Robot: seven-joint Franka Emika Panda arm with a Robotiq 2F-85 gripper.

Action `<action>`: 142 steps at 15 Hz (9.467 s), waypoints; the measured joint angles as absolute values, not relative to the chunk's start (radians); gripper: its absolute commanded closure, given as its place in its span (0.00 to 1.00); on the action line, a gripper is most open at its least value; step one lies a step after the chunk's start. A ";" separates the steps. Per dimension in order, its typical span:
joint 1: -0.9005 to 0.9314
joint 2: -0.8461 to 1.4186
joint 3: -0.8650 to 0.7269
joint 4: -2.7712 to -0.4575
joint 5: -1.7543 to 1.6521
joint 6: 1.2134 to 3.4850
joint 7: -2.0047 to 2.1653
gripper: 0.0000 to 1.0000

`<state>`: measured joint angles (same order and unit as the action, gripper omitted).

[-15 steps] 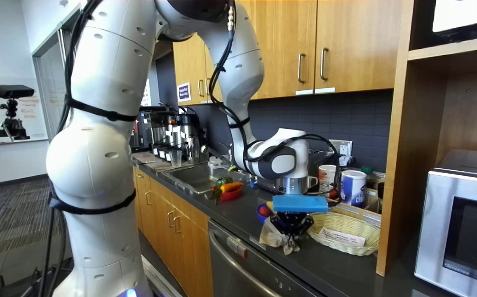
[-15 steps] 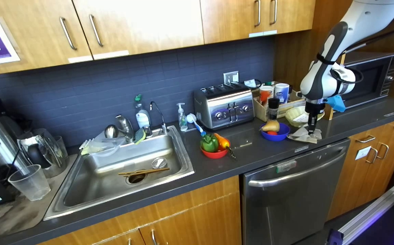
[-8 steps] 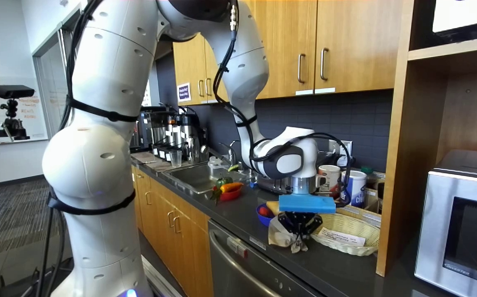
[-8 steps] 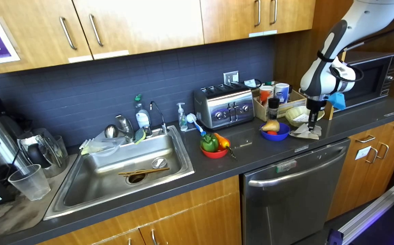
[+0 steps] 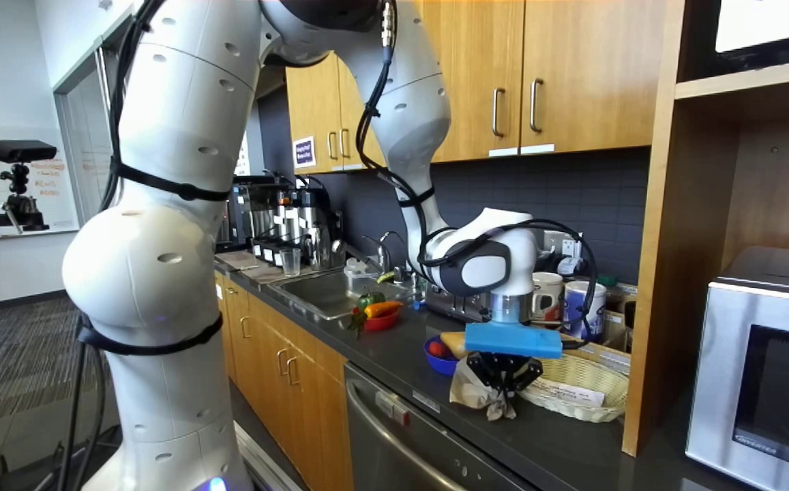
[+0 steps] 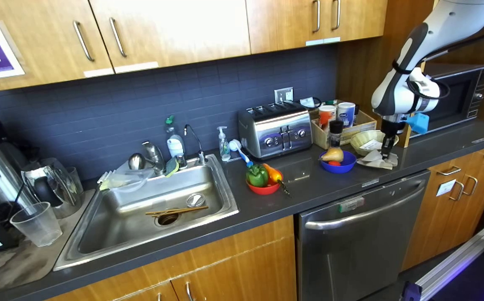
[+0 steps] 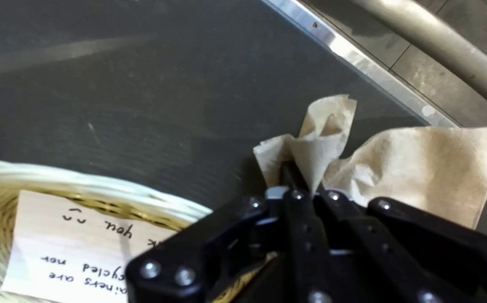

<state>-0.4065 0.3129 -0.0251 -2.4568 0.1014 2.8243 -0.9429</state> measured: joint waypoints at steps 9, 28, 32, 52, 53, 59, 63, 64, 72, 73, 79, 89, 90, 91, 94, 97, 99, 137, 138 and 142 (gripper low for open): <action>-0.389 0.330 -0.046 -2.463 0.101 2.798 -0.841 1.00; -0.479 0.306 -0.067 -2.432 0.223 2.802 -0.795 1.00; -0.480 0.300 -0.072 -2.432 0.223 2.802 -0.776 1.00; -0.194 0.281 -0.151 -2.556 -0.292 2.815 -0.432 1.00; -0.181 0.280 -0.152 -2.557 -0.315 2.815 -0.417 1.00; -0.113 0.275 -0.153 -2.565 -0.411 2.815 -0.374 1.00; -0.079 0.273 -0.151 -2.567 -0.433 2.811 -0.361 1.00; -0.073 0.273 -0.150 -2.568 -0.434 2.810 -0.361 1.00; -0.025 0.271 -0.136 -2.568 -0.438 2.788 -0.360 1.00; -0.017 0.270 -0.134 -2.567 -0.443 2.781 -0.359 1.00; 0.025 0.266 -0.118 -2.565 -0.501 2.737 -0.320 1.00; 0.072 0.263 -0.072 -2.561 -0.580 2.662 -0.275 1.00; 0.072 0.263 -0.068 -2.561 -0.588 2.659 -0.275 1.00; 0.073 0.263 -0.061 -2.562 -0.594 2.656 -0.275 1.00; 0.079 0.287 -0.031 -2.566 -0.608 2.656 -0.276 1.00; 0.094 0.327 -0.007 -2.563 -0.609 2.661 -0.278 1.00; 0.100 0.346 0.003 -2.560 -0.609 2.663 -0.280 1.00; 0.155 0.265 0.090 -2.589 -0.609 2.718 -0.334 1.00; 0.155 0.265 0.090 -2.584 -0.609 2.725 -0.340 1.00; 0.155 0.264 0.091 -2.550 -0.609 2.732 -0.353 1.00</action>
